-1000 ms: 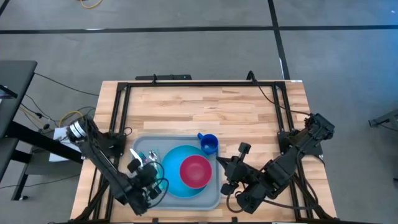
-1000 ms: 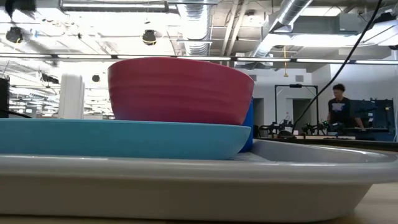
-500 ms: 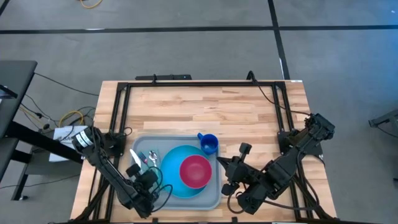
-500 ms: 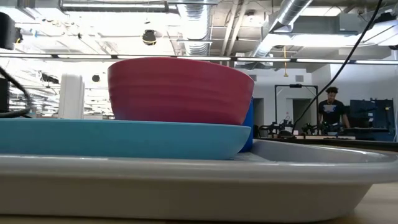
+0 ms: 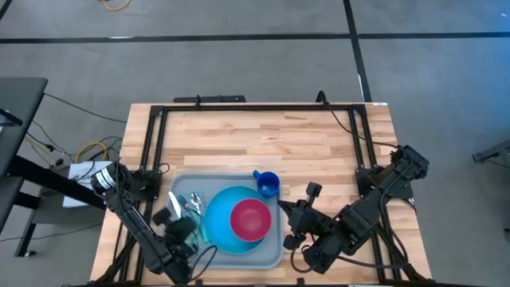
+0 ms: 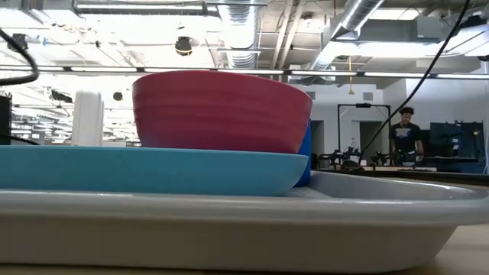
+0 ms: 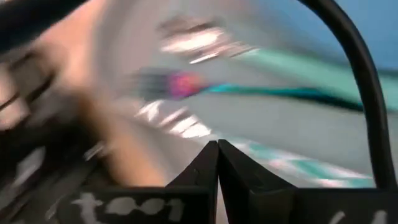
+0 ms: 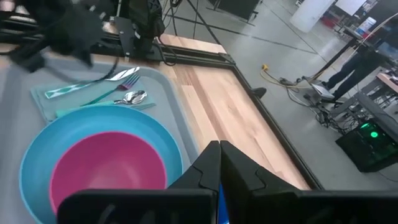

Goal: Set up tray
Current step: Return to Home Position

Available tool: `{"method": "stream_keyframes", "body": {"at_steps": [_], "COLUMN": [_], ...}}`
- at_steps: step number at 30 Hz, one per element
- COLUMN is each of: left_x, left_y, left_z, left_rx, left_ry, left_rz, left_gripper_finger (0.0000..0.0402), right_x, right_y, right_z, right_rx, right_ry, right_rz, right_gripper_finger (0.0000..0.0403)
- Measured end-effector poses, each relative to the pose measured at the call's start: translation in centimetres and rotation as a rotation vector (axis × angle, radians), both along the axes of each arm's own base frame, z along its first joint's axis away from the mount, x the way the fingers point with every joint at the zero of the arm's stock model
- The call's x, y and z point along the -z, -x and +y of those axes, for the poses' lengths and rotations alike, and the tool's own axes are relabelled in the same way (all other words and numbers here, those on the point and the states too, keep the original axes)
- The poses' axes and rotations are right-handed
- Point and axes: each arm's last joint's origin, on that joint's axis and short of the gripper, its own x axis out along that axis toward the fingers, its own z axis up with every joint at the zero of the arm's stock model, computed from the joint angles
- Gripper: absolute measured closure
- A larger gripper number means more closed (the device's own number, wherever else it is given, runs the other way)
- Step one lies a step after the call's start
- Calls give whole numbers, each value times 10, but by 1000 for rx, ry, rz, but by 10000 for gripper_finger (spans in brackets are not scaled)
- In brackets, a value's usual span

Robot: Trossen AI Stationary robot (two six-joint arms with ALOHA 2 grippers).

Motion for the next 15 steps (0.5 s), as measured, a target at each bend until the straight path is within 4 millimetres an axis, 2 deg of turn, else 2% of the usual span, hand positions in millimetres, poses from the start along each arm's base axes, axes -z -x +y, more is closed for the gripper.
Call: {"method": "stream_keyframes", "body": {"at_steps": [2,5,11,15], "left_x": [-2,7,40,50], "left_y": [8,18,26,29], "left_z": [6,13,24,33], "left_rx": [-116,-212,-217,-235], "left_ry": [-55,-104,-79,-102], "left_rz": [54,85,76,79], "left_gripper_finger": [401,401,401,401], "right_x": [2,9,14,13], "right_y": [0,0,2,0], "right_z": [0,0,-2,-3], "right_rx": [1,1,23,40], "right_ry": [-1,11,-4,8], "right_rz": [-1,18,18,-1], "right_gripper_finger": [403,403,403,403]}}
